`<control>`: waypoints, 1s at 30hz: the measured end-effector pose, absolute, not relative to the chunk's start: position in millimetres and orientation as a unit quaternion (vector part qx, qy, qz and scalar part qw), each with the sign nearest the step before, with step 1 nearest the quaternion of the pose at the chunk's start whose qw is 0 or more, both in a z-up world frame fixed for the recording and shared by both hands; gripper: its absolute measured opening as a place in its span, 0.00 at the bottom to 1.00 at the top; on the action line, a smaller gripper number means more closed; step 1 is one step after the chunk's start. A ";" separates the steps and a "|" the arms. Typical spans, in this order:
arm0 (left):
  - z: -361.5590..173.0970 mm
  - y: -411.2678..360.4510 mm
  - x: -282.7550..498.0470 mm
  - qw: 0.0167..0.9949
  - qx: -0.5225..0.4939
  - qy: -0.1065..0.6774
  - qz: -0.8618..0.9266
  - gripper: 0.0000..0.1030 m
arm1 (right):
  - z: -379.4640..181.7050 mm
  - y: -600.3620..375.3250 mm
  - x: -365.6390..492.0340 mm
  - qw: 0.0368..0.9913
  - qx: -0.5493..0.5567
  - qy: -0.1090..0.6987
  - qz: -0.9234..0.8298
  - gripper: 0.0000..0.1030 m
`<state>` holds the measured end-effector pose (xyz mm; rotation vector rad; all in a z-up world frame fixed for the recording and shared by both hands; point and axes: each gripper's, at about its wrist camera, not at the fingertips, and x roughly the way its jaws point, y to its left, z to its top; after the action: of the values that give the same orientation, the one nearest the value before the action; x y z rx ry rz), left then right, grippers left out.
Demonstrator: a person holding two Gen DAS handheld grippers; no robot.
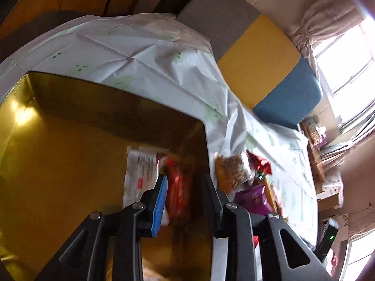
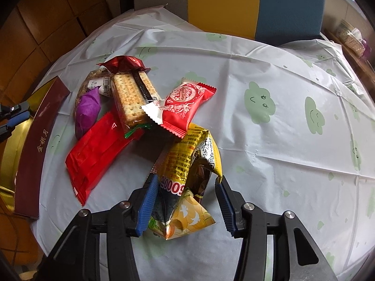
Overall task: Organize snacks
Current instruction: 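Carry the red bar into the tin with the left tool while the right tool grasps the yellow chip bag, then carry the yellow chip bag into the tin and open the right tool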
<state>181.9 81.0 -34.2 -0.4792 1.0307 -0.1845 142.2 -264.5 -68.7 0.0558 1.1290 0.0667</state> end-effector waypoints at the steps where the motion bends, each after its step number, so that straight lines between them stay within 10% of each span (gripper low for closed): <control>1: -33.5 80.9 174.9 0.843 -0.215 0.487 -0.083 0.29 | -68.9 -263.5 142.7 0.844 0.024 0.535 0.032 0.49; 30: -24.5 70.2 47.5 0.892 -0.046 0.447 -0.044 0.30 | -51.3 -229.2 67.2 0.829 0.102 0.540 0.108 0.32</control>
<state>47.5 70.2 -24.5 -0.0951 0.9272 -0.0923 67.2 -229.2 -51.3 0.2155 1.1459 0.2298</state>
